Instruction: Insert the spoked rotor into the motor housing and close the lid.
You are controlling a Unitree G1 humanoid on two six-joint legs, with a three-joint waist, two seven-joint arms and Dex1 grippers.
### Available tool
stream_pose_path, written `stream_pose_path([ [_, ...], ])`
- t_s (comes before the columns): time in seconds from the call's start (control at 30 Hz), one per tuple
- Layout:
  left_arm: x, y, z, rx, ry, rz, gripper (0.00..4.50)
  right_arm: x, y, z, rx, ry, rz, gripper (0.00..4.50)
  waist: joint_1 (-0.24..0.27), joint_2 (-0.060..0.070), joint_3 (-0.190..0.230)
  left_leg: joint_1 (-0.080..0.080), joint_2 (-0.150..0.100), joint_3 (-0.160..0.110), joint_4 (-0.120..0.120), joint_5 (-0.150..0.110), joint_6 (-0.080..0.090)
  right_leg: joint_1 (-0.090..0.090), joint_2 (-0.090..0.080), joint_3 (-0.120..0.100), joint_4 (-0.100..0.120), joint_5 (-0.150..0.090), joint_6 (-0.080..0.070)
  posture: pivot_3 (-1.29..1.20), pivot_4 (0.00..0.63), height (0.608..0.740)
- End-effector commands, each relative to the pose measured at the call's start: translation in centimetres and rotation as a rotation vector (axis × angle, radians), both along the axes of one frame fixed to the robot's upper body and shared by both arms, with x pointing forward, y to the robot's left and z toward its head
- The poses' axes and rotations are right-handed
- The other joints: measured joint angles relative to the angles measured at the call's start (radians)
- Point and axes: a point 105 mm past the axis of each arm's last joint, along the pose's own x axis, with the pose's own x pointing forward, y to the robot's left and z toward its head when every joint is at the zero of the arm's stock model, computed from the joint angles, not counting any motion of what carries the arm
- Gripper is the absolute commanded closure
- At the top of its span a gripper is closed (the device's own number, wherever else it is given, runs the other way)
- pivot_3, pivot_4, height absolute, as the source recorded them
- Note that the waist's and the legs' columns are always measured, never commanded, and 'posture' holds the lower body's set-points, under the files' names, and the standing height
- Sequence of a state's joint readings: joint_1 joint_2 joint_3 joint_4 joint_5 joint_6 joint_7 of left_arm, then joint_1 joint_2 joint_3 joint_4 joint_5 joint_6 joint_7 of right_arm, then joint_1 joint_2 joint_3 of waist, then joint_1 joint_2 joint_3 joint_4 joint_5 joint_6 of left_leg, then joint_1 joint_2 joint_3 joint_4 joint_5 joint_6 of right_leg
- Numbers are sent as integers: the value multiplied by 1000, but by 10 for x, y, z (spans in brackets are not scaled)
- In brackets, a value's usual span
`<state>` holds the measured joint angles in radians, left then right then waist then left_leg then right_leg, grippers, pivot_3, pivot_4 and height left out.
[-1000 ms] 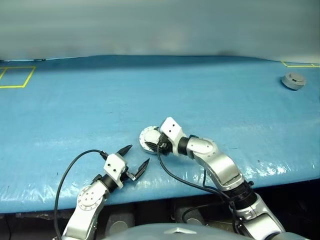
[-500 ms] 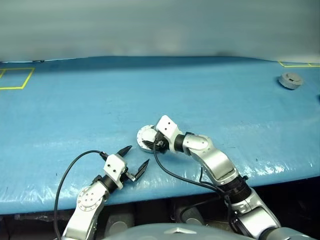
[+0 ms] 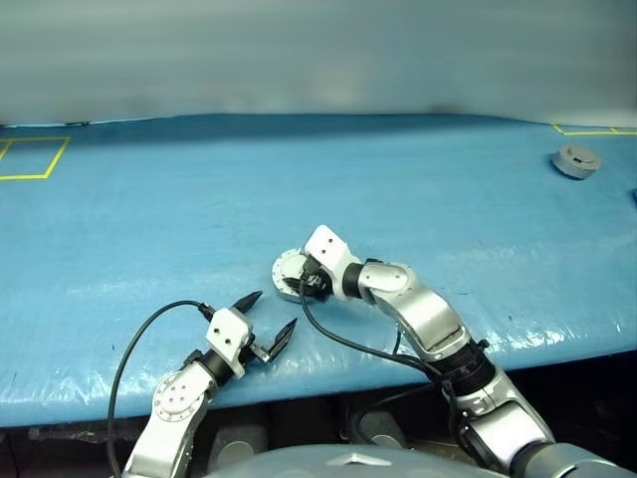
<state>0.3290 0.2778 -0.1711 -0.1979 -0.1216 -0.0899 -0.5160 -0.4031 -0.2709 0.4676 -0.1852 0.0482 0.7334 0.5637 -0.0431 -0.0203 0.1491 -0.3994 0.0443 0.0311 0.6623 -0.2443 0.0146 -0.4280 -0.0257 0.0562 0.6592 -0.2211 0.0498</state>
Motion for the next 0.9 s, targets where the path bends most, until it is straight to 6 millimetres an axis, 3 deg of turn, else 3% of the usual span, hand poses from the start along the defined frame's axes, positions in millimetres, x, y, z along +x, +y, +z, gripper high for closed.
stream_pose_path([
  [0.03,2,-2,7,-12,-28,-5,0,-11,-7,-27,-82,51,18,1467,1,0,0,0,0,0,0,0,0,0,0,0,0,0,0,0,150,740],
  [0.4,3,-3,7,-13,-28,-15,0,-6,-3,-22,13,103,-9,1467,-1,-1,-1,-1,0,1,-5,0,0,1,2,0,-1,-1,-2,0,150,740],
  [0.77,2,-2,6,-13,-24,-10,0,-13,11,-21,9,55,80,1467,-12,-1,-1,-1,0,2,-6,0,0,0,2,0,-1,-1,-2,0,150,740],
  [0.9,2,-2,6,-13,-24,-11,0,-13,18,-18,56,110,55,1467,-22,-1,-1,-1,0,2,-7,0,0,0,3,0,-1,-2,-3,0,150,740],
])
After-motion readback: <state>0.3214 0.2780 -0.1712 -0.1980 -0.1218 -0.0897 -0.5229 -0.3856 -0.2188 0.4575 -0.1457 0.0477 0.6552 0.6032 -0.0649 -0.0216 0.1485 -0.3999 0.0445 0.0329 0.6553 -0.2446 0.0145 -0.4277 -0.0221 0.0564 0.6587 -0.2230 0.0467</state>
